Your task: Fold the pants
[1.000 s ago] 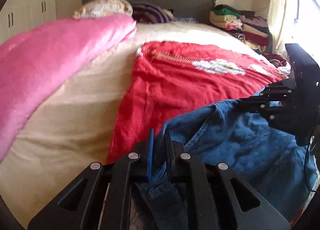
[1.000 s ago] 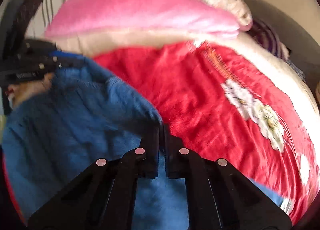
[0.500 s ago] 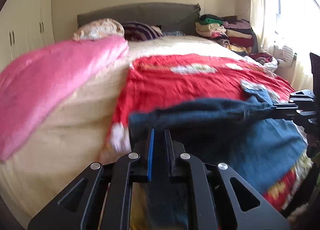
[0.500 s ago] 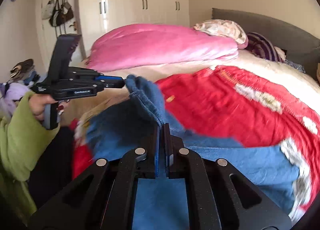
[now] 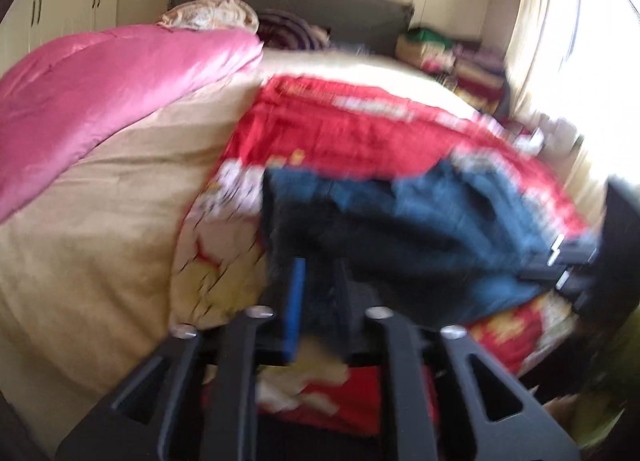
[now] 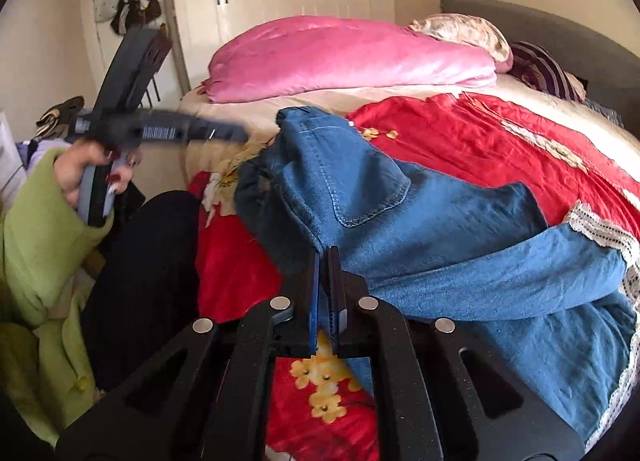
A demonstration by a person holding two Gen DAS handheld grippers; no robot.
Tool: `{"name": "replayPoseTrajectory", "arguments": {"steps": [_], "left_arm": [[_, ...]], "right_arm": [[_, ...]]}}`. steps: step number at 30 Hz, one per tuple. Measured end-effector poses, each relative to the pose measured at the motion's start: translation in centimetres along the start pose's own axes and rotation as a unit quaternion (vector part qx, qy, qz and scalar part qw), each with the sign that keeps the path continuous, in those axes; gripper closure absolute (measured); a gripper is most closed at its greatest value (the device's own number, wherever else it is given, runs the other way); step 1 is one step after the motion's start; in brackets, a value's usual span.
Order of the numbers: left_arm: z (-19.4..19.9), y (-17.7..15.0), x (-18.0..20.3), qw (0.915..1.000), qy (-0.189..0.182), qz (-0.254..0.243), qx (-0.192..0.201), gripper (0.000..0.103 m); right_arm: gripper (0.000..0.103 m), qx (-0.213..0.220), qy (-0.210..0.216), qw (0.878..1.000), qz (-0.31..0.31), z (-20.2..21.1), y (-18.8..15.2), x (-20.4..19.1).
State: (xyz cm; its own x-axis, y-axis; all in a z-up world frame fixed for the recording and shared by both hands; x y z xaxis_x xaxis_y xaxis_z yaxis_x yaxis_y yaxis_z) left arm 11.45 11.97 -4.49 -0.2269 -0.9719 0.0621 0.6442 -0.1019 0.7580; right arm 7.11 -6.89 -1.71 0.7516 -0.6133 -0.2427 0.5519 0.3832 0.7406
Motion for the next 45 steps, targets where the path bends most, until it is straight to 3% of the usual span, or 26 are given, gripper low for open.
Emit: {"name": "replayPoseTrajectory", "arguments": {"steps": [2, 4, 6, 7, 8, 9, 10, 11, 16, 19, 20, 21, 23, 25, 27, 30, 34, 38, 44, 45], "left_arm": [[-0.8, 1.0, -0.9, 0.9986, -0.021, 0.049, 0.005, 0.052], [-1.7, 1.7, -1.5, 0.9964, -0.036, 0.076, 0.013, 0.047], [-3.2, 2.1, -2.8, 0.994, -0.018, 0.108, 0.006, 0.034], [-3.9, 2.2, -3.2, 0.9924, -0.022, 0.121, 0.001, 0.034], [-4.7, 2.1, -3.3, 0.9897, -0.033, 0.139, -0.007, 0.042], [-4.9, 2.1, -3.1, 0.9891, -0.038, 0.142, -0.008, 0.073], [-4.8, 2.3, -2.5, 0.9905, -0.039, 0.132, -0.003, 0.092], [-4.4, 2.4, -2.1, 0.9924, -0.028, 0.12, 0.001, 0.096], [-2.4, 0.4, -1.1, 0.9966, 0.003, 0.081, -0.016, 0.095], [-2.8, -1.8, -2.0, 0.9948, 0.011, 0.09, -0.047, 0.093], [-3.0, -2.3, -2.5, 0.9935, 0.018, 0.101, -0.048, 0.086], [-2.9, -2.4, -3.0, 0.9927, 0.023, 0.109, -0.046, 0.079], [-1.8, -2.0, -3.5, 0.9918, 0.043, 0.115, -0.034, 0.073], [0.3, -0.7, -3.3, 0.9922, 0.081, 0.095, -0.011, 0.073], [2.0, 1.1, -2.0, 0.9931, 0.094, 0.068, 0.022, 0.07], [1.6, 2.7, 1.4, 0.9972, 0.059, 0.032, 0.032, 0.07], [-3.6, 1.6, 5.5, 0.9994, 0.019, -0.008, -0.026, 0.07], [-8.0, -1.1, 5.9, 0.9966, 0.015, 0.001, -0.081, 0.067], [-8.0, -1.4, 5.1, 0.9976, 0.001, 0.022, -0.065, 0.066], [-7.1, -1.0, 5.0, 0.9981, 0.003, 0.025, -0.056, 0.06]], "right_arm": [[0.102, -0.005, -0.001, 1.0, -0.005, -0.1, -0.4, 0.1], [0.102, -0.01, -0.005, 1.0, -0.011, -0.3, -1.0, 0.3], [0.102, -0.016, -0.011, 1.0, -0.009, -0.6, -1.7, 0.3], [0.102, -0.018, -0.011, 1.0, -0.01, -0.8, -1.9, 0.2], [0.102, -0.019, -0.012, 1.0, -0.01, -0.9, -2.0, 0.2], [0.102, -0.02, -0.016, 1.0, -0.009, -1.0, -2.1, 0.2], [0.101, -0.02, -0.016, 1.0, -0.009, -1.0, -2.1, 0.1], [0.101, -0.018, -0.014, 1.0, -0.008, -0.8, -2.2, -0.1], [0.1, -0.023, -0.018, 1.0, 0.007, -0.7, -2.4, -0.7], [0.099, -0.046, -0.016, 0.999, -0.01, -2.0, -3.4, 0.0], [0.097, -0.051, -0.015, 0.998, -0.016, -2.3, -3.6, 0.2], [0.094, -0.056, -0.006, 0.998, -0.027, -2.2, -3.7, 0.4], [0.089, -0.046, 0.017, 0.998, -0.038, -1.0, -3.1, 0.0], [0.082, -0.018, 0.031, 0.999, -0.036, 0.6, -1.9, -0.6], [0.075, 0.011, 0.027, 0.999, -0.041, 1.7, -0.7, -0.4], [0.075, -0.008, 0.0, 0.998, -0.067, 0.1, -1.0, 0.8], [0.075, -0.083, -0.05, 0.989, -0.109, -3.4, -3.7, 3.0], [0.072, -0.069, -0.032, 0.99, -0.118, -3.1, -3.3, 3.1], [0.06, -0.022, -0.02, 0.989, -0.143, -0.2, -1.7, 4.6], [0.059, -0.015, -0.021, 0.988, -0.15, 0.4, -1.6, 5.1]]}}
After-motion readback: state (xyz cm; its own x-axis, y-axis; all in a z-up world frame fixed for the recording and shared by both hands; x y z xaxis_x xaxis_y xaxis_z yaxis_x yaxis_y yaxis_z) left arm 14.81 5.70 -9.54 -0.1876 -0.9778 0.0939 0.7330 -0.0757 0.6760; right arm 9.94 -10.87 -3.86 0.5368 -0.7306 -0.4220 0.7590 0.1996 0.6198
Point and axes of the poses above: each gripper's, at about its wrist camera, not at the fingertips, and z roughly against the way its jaws point, x to its right, y to its top, the point moved 7 cm from there along -z, roughly the way its jaws point, and after that the axes turned 11 degrees about -z, right-handed, at the moved point
